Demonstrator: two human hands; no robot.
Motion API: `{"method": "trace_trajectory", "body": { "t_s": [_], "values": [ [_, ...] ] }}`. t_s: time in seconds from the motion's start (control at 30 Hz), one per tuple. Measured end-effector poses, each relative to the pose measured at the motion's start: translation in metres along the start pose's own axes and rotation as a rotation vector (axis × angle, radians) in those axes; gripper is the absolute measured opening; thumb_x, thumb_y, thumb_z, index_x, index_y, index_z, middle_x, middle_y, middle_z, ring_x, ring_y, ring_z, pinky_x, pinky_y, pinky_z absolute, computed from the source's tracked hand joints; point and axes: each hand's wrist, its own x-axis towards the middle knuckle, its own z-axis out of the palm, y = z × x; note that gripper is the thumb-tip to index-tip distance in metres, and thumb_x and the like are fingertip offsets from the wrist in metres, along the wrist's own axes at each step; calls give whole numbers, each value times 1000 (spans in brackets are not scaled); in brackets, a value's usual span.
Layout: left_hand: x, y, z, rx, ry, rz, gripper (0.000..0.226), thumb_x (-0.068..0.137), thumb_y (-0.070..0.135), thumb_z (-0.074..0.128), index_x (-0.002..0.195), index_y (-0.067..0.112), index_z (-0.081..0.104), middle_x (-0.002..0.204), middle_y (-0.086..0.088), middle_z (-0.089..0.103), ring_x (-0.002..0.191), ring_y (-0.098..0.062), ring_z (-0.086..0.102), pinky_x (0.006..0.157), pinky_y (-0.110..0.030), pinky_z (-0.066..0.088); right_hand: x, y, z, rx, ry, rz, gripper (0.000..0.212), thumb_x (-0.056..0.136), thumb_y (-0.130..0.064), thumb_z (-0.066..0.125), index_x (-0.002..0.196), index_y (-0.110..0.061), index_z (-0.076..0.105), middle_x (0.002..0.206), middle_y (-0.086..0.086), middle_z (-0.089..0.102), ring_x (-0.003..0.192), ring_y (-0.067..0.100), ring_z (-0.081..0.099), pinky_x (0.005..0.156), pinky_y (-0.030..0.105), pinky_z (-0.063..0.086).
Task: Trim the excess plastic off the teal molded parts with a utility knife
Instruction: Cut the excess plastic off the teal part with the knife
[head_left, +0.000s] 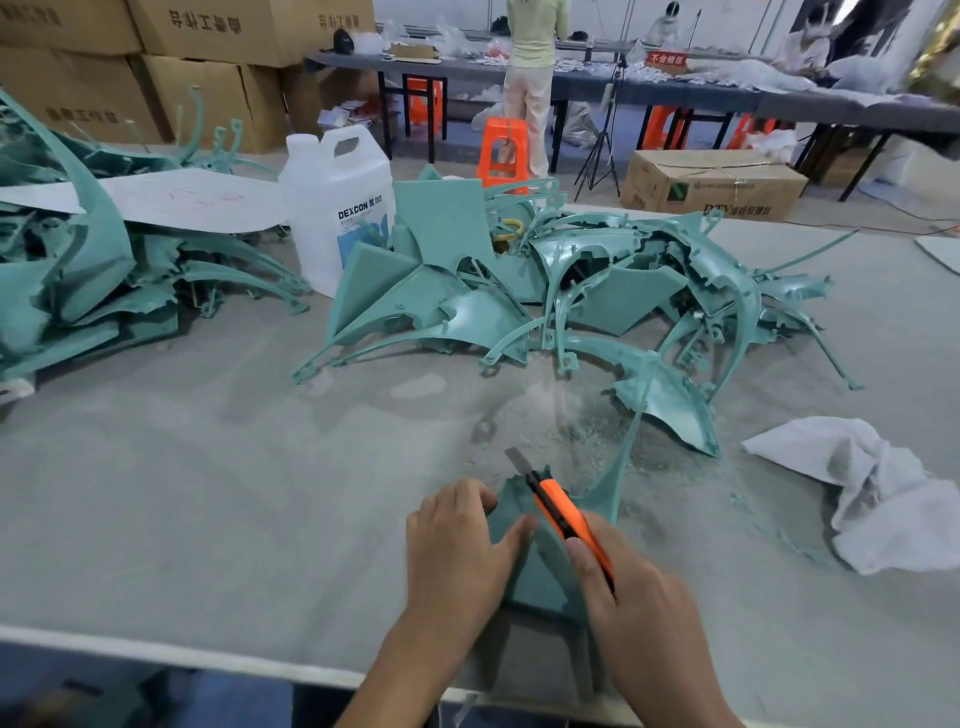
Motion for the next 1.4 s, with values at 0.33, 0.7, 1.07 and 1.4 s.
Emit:
{"method": "trace_trajectory", "body": {
  "t_s": [0.33,0.7,1.07,1.4],
  "values": [
    [1,-1,0,-20,-16,-18,38,81,68,59,93,36,43,94,17,49,97,-14,47,77,-29,23,6,16,-18,-127,75,-1,34,99,-45,49,132,-50,53,87,-2,74,82,31,68,61,34,36],
    [1,-1,0,-22,-10,-15,37,82,68,57,93,35,43,93,18,47,97,-13,47,78,-28,24,-4,6,-6,-85,80,-91,37,94,-58,38,129,-55,51,80,-11,70,73,18,65,55,28,37],
    [1,0,0,-10,-17,-21,37,83,69,55,94,36,42,96,17,50,98,-13,48,79,-27,24,-7,-2,-5,-94,104,-98,33,95,-49,48,127,-49,57,80,-7,72,70,19,65,55,30,36],
    [2,0,-17,43,-75,21,50,88,64,55,132,41,46,102,12,69,97,-17,64,81,-32,45,-11,14,-9,81,109,125,30,96,-48,49,125,-47,56,72,-12,57,81,26,63,64,32,37]
  ]
}}
